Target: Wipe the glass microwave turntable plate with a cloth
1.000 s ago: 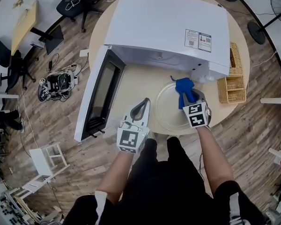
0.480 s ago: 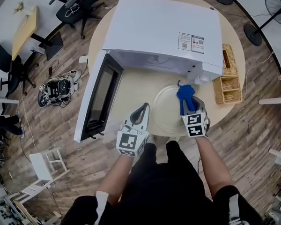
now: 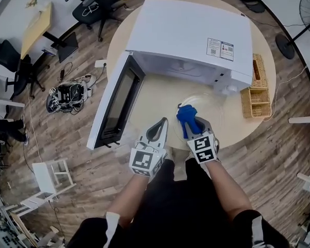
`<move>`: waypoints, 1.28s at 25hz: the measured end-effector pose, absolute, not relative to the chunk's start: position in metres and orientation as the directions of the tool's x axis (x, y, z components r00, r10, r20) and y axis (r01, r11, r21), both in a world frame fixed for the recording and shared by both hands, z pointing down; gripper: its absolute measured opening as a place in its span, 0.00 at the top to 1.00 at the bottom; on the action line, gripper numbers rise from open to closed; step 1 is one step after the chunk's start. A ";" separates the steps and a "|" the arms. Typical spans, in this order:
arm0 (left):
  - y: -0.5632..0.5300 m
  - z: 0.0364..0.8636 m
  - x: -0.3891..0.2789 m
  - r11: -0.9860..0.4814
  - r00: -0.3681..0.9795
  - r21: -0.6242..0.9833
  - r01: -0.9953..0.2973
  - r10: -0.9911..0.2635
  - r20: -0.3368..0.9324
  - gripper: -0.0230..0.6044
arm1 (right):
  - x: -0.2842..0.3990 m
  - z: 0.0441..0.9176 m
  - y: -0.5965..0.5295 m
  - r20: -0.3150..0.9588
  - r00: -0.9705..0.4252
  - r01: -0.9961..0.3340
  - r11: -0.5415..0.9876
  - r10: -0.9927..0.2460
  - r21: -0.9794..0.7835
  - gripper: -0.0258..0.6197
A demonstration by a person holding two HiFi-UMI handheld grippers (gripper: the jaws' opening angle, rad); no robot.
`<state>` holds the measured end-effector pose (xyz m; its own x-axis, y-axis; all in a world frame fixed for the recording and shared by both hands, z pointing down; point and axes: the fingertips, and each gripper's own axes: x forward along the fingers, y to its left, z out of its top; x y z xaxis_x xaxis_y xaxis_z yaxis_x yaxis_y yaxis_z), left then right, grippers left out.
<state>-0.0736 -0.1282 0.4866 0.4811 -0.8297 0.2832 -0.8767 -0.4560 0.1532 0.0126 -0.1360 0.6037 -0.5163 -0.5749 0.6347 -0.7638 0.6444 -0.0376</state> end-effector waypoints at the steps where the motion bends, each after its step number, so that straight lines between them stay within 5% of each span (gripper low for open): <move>1: -0.125 0.487 -0.075 -0.454 0.480 0.153 -0.877 -0.830 0.284 0.95 | 0.006 0.606 -0.133 0.640 -0.526 -0.753 0.656 -0.559 -0.046 0.82; 13: -0.105 0.493 -0.083 -0.440 0.462 0.143 -0.887 -0.834 0.301 0.95 | -0.021 0.639 -0.119 0.711 -0.533 -0.692 0.720 -0.459 -0.054 0.82; 32: -0.109 0.493 -0.057 -0.490 0.515 0.160 -0.857 -0.803 0.299 0.95 | 0.059 0.642 -0.138 0.743 -0.401 -0.770 0.637 -0.537 0.045 0.81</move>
